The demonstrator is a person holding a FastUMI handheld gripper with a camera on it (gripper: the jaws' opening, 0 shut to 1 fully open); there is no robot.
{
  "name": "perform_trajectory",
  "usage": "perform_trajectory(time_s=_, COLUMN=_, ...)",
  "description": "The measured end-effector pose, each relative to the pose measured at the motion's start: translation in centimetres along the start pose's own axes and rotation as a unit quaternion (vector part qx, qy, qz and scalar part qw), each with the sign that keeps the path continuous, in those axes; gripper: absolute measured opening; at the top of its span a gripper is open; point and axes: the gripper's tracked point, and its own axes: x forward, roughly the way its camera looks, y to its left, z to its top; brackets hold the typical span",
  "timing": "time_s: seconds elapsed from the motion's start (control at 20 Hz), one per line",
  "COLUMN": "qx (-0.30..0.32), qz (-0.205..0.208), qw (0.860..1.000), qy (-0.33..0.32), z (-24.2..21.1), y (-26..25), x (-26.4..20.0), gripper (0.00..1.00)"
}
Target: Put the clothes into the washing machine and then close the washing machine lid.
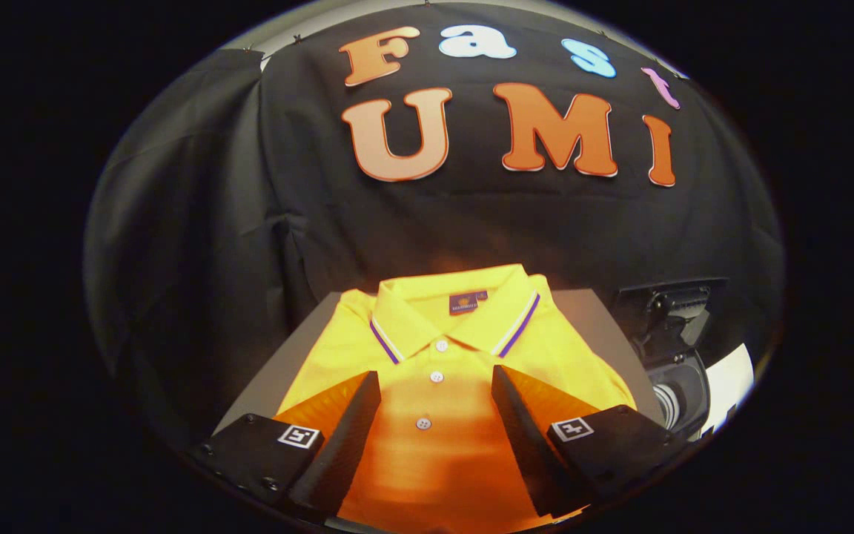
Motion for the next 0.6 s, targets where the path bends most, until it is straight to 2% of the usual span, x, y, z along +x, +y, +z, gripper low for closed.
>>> perform_trajectory(time_s=0.1, qx=0.0, qz=-0.007, qw=1.0, qy=0.016, z=-0.74, y=-0.09, x=0.15, gripper=0.98)
perform_trajectory(time_s=0.25, qx=-0.039, qz=-0.011, qw=0.999, qy=0.022, z=-0.9, y=-0.15, x=0.22, gripper=0.97)
perform_trajectory(time_s=0.4, qx=-0.021, qz=0.001, qw=1.0, qy=0.019, z=-0.91, y=0.08, x=0.24, gripper=0.97)
perform_trajectory(time_s=0.6, qx=-0.048, qz=0.022, qw=0.998, qy=0.026, z=-1.06, y=-0.36, x=-0.02, gripper=0.93)
